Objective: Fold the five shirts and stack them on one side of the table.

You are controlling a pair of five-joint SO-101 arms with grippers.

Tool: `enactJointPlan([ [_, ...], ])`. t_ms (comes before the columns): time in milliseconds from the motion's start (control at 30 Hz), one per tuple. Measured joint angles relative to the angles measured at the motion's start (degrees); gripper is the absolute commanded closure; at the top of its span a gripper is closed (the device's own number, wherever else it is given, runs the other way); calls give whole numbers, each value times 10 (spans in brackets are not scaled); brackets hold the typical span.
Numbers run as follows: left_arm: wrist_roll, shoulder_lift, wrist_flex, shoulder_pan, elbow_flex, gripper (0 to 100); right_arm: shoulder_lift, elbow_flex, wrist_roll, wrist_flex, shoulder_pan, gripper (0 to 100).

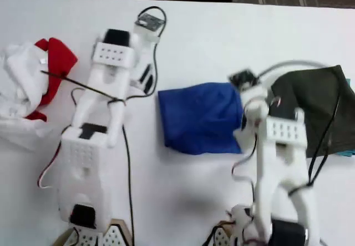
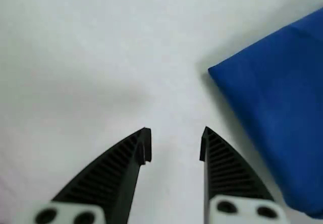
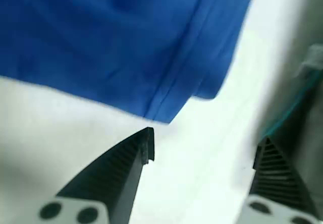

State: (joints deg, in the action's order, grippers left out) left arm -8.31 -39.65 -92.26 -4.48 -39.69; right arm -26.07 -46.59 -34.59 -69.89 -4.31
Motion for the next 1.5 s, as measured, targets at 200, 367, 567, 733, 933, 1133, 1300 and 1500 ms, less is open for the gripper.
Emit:
enactJointPlan([
  [200, 50, -45, 2, -28, 0, 817, -47, -76, 1, 41, -2, 684],
  [367, 54, -64, 2, -65, -19, 817, -24, -79, 1, 91, -2, 744],
  [567, 54, -113, 7, -93, -67, 819, 23, -79, 1, 120, -2, 745],
  [733, 54, -127, -15, -93, -145, 819, 22, -79, 1, 121, -22, 745],
  [933, 55, -126, -86, -86, -265, 819, -14, -79, 1, 121, -27, 747],
  [1133, 55, -126, -89, -97, -273, 844, -25, -83, 1, 121, -27, 805],
  [1300, 55, -131, -84, -142, -272, 961, -25, -83, 1, 121, -27, 959],
  [1500, 55, -142, -74, -142, -268, 974, -25, -83, 1, 121, -27, 978],
])
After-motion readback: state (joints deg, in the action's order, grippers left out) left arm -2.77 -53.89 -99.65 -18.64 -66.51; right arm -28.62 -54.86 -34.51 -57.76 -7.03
